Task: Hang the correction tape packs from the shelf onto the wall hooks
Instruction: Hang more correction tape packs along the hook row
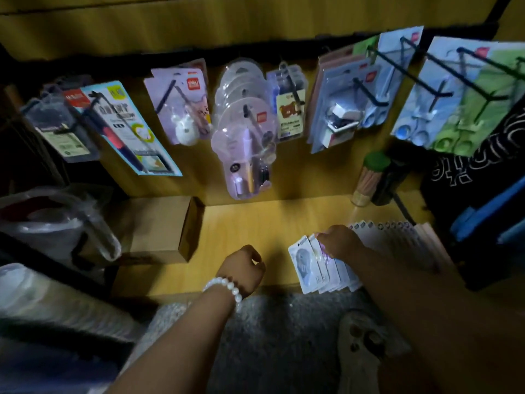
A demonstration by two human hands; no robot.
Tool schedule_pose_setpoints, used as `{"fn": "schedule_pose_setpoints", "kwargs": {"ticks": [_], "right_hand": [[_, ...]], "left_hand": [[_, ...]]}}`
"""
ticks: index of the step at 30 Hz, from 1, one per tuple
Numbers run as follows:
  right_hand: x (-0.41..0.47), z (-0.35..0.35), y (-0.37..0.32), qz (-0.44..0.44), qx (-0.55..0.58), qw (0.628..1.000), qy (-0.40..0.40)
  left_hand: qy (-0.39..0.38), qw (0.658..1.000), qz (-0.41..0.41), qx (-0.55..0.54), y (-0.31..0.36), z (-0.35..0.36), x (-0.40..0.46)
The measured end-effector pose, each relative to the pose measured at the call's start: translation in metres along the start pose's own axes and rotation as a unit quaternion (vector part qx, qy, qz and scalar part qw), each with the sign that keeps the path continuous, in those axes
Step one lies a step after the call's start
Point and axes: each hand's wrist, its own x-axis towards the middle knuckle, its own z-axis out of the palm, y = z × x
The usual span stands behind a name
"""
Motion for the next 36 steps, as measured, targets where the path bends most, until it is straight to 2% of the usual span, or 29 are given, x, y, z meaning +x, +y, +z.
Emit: {"fn": "schedule_pose_setpoints", "kwargs": {"ticks": [11, 18, 21, 24, 30, 36], "right_hand": [[0.015, 0.043, 0.028, -0.025, -0.087, 0.996, 0.015], [0.020, 0.066, 0.028, 0.007, -0.091, 0.995, 0.049], [0.020, 0.068, 0.023, 0.046, -0.114, 0.991, 0.046], [0.020, 0.074, 0.022, 0.041, -0.132, 0.989, 0.044], [0.023, 0.076, 0.019, 0.061, -0.069, 0.996, 0.015], [0.006, 0.071, 0.000, 0.015, 0.012, 1.000, -0.005]], "left_hand": [[-0.048, 0.999, -0.018, -0.003, -0.021, 0.035, 0.025], [-0.054, 0.998, -0.028, -0.001, -0.032, 0.043, 0.031], [-0.056, 0.998, -0.033, -0.004, -0.034, 0.044, 0.033], [-0.060, 0.997, -0.038, -0.006, -0.036, 0.044, 0.032], [-0.066, 0.996, -0.059, -0.023, -0.040, 0.042, 0.030], [-0.035, 0.995, -0.080, -0.056, -0.035, 0.027, 0.019]]}}
